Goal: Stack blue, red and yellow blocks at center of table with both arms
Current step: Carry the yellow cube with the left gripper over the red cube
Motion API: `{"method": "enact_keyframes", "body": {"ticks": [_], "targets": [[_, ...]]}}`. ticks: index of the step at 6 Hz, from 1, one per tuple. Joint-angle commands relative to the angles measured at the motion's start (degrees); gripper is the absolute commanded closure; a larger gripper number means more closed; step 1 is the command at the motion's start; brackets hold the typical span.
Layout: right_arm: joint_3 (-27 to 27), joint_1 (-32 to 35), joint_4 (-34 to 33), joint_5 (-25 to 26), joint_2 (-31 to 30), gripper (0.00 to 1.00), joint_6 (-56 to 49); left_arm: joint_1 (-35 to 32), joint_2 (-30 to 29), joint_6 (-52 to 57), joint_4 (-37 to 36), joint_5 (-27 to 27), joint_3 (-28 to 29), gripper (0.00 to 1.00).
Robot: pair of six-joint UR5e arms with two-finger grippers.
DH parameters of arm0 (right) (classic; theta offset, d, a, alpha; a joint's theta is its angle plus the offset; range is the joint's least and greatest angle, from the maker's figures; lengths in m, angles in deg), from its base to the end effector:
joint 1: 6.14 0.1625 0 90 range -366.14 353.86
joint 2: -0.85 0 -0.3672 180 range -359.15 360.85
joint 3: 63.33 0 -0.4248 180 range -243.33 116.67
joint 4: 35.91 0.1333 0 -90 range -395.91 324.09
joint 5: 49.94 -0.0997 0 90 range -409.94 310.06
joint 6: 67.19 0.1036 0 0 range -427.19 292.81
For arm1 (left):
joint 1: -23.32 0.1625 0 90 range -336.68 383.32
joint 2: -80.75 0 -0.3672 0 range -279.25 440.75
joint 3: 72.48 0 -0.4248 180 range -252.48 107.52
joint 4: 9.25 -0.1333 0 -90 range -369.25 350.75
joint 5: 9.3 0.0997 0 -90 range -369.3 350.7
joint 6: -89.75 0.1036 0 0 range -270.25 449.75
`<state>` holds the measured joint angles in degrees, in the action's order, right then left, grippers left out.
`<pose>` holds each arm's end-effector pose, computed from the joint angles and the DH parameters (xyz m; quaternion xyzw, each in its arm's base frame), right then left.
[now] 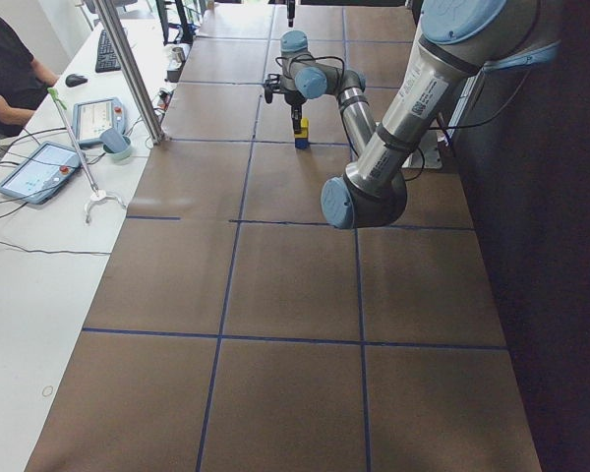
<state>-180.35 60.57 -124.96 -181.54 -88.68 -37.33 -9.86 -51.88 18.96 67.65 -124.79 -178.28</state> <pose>-0.1402 -0.4888 0.3542 0.0514 -0.4106 -0.0352 0.9097 0.4601 -0.4068 0.0656 -0.0168 0.4271 -0.0251 0.9037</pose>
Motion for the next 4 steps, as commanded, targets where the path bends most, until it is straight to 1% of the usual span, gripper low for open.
{"method": "enact_keyframes", "body": {"ticks": [1,2,4], "targets": [[0.2,0.1,0.1,-0.9,-0.3,0.0,-0.2,4.1,-7.5,-1.5,-1.6,3.8,7.4,1.0],[0.2,0.1,0.1,-0.9,-0.3,0.0,-0.2,4.8,-11.1,-1.5,-1.6,5.7,11.9,1.0],[-0.1,0.1,0.1,-0.9,-0.7,0.0,0.1,4.8,-11.2,-1.0,-1.6,6.1,12.3,1.0]]}}
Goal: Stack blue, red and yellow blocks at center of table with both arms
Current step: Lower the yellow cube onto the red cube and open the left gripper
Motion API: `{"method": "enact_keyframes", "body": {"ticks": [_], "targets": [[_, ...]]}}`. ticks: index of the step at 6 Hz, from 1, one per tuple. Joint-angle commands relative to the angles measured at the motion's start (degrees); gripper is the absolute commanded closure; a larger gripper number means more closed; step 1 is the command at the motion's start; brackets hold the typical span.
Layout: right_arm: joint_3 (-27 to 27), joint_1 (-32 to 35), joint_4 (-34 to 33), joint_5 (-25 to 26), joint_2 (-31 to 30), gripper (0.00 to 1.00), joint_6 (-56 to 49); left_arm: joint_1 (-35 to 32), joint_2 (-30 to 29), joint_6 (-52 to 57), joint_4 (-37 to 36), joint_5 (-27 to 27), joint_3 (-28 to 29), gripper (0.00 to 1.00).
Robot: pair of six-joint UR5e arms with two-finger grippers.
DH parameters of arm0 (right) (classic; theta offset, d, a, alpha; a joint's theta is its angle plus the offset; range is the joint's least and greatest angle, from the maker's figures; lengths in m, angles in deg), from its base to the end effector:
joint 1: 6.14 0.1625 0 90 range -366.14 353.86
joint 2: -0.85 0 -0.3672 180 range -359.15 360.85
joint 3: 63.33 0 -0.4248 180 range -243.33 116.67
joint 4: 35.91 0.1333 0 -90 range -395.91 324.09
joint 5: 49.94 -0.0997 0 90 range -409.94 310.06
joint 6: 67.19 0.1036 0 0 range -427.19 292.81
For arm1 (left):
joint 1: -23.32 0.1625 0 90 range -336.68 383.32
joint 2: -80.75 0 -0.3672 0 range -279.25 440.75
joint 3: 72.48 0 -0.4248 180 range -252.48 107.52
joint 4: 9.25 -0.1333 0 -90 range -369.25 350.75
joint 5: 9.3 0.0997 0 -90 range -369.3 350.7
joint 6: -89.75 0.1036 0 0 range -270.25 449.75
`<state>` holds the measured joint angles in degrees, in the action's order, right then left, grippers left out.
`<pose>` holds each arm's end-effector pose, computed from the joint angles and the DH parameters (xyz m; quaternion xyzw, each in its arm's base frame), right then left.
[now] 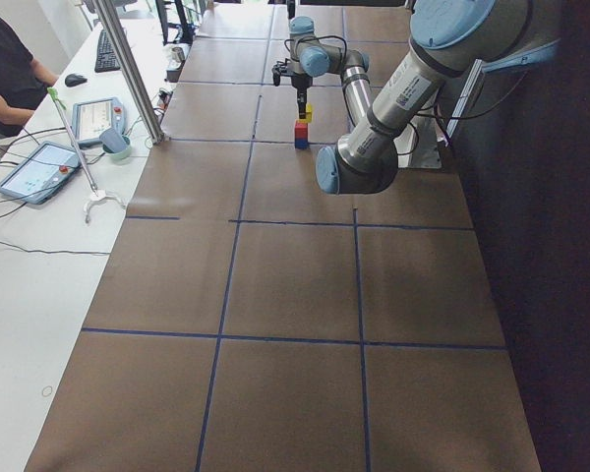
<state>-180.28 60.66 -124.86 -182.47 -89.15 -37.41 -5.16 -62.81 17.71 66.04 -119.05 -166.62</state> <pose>-0.1398 -0.4868 0.3578 0.0448 -0.4155 -0.0357 0.9078 0.5349 -0.4020 0.0249 -0.0043 0.3947 -0.0215 0.9186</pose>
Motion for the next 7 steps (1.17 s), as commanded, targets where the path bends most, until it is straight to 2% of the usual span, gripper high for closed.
{"method": "enact_keyframes", "body": {"ticks": [1,6,7], "targets": [[-0.3,0.0,0.0,0.0,-0.3,0.0,0.4,0.0,-0.2,0.4,0.1,0.6,1.5,1.0],[-0.3,0.0,0.0,0.1,-0.3,0.0,0.5,0.1,0.2,0.5,2.7,1.3,3.1,0.98],[-0.2,0.0,0.0,0.1,-0.3,0.0,0.5,0.1,0.2,0.5,3.7,1.3,3.1,0.79]]}}
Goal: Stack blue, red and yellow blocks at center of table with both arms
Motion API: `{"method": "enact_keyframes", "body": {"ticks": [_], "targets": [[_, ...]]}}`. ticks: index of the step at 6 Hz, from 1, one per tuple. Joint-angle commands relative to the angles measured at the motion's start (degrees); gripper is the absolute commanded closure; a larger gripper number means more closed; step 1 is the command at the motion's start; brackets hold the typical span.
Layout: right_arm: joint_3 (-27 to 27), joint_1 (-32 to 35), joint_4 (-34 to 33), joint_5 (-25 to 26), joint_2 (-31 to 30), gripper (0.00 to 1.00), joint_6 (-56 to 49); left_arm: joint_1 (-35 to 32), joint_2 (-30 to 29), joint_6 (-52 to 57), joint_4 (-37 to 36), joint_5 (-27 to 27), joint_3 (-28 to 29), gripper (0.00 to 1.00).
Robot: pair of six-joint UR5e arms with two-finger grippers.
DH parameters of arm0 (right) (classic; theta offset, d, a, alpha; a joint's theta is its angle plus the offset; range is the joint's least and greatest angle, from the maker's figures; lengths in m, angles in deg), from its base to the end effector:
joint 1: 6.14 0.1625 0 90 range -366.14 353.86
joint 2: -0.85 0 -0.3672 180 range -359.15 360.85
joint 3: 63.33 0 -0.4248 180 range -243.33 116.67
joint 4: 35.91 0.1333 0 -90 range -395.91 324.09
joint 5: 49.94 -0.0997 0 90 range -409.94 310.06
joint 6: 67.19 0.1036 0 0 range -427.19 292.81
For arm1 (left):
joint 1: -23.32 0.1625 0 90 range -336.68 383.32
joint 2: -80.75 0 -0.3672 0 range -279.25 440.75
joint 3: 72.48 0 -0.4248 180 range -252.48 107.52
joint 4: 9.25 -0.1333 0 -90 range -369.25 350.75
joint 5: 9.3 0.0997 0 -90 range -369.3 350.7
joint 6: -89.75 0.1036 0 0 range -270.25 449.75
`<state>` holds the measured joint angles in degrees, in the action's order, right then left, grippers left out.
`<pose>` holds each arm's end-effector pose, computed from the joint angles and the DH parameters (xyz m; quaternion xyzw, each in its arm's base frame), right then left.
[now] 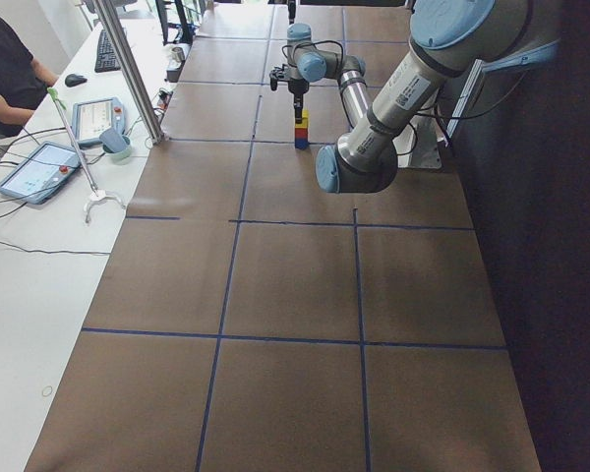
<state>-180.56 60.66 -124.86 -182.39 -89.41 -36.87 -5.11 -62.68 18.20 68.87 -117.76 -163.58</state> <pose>-0.1391 -0.4853 0.3577 0.0433 -0.4153 -0.0313 0.9081 0.5513 -0.4127 0.0400 0.0057 0.3888 -0.0219 0.9211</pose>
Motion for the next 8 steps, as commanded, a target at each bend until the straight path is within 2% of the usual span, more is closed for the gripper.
{"method": "enact_keyframes", "body": {"ticks": [1,2,3,4,5,7,8], "targets": [[0.1,0.0,0.0,0.0,0.0,0.0,0.1,0.0,0.2,0.0,0.9,0.0,0.1,0.06],[0.1,-0.1,0.0,0.0,0.0,0.0,0.1,0.0,0.1,0.0,1.0,0.0,0.0,0.0],[0.2,-0.1,0.0,0.1,0.1,0.0,0.1,-0.1,0.1,0.0,0.9,0.0,-0.3,0.0],[0.2,-0.1,0.0,0.1,0.1,0.0,0.2,-0.3,0.2,-0.1,0.7,0.2,-2.2,0.0],[0.2,-0.1,0.0,0.1,0.1,0.0,0.2,-0.6,1.5,-0.2,-0.2,0.1,-6.8,0.0],[0.5,0.0,0.0,0.0,-0.2,0.0,-0.8,-4.0,15.8,2.5,-1.2,-0.4,-23.3,0.0],[0.6,0.6,0.0,0.0,-0.1,0.0,-1.1,-7.4,23.2,13.0,-1.3,-2.4,-30.1,0.0]]}}
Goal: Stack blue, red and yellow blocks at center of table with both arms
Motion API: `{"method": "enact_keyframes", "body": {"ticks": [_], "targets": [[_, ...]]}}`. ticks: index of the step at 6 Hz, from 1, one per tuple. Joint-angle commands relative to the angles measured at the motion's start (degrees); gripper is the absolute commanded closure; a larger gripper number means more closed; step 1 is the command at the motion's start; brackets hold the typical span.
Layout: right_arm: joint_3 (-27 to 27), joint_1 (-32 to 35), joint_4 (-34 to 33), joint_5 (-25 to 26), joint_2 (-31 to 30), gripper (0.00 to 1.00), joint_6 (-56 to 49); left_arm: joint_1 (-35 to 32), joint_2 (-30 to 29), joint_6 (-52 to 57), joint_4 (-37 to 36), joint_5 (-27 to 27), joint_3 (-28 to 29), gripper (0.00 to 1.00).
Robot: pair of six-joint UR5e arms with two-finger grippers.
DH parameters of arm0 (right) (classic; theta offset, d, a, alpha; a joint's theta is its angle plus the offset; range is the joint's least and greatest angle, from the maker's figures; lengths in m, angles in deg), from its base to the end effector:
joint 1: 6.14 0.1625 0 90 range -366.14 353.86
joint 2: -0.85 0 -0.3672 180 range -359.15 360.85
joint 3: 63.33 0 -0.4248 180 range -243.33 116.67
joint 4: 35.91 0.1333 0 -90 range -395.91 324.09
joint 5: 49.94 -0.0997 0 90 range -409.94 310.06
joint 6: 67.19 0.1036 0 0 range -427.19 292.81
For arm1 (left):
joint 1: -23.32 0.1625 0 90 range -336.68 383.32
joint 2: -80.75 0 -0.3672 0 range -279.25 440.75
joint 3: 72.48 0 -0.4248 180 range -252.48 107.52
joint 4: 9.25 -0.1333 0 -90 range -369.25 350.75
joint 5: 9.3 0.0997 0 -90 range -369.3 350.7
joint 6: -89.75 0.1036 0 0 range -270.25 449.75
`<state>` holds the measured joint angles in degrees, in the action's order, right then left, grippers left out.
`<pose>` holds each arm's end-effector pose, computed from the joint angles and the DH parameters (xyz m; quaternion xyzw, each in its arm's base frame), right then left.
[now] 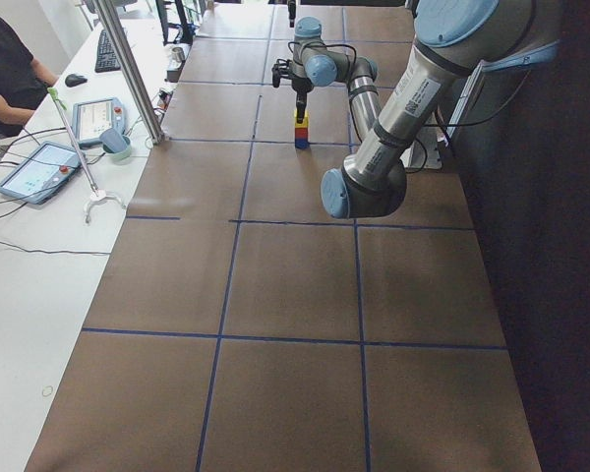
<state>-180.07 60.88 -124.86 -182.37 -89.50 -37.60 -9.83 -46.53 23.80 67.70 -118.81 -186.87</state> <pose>-0.1376 -0.4869 0.3628 0.0426 -0.4131 -0.0335 0.9091 0.4175 -0.3906 0.0705 0.0586 0.4301 -0.0017 0.9009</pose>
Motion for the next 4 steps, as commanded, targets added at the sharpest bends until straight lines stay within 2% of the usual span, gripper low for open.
{"method": "enact_keyframes", "body": {"ticks": [1,3,4], "targets": [[-0.1,2.7,-0.2,-0.1,-1.7,0.0,-3.4,-7.8,15.4,15.5,0.6,-6.2,-9.5,0.0],[0.2,10.1,-0.6,-2.8,-7.5,0.0,-15.0,-22.0,28.6,38.8,0.7,-15.8,-10.7,0.0],[2.2,14.4,-0.9,-2.9,-9.0,0.0,-21.8,-29.4,34.9,51.9,0.7,-16.6,-10.1,0.0]]}}
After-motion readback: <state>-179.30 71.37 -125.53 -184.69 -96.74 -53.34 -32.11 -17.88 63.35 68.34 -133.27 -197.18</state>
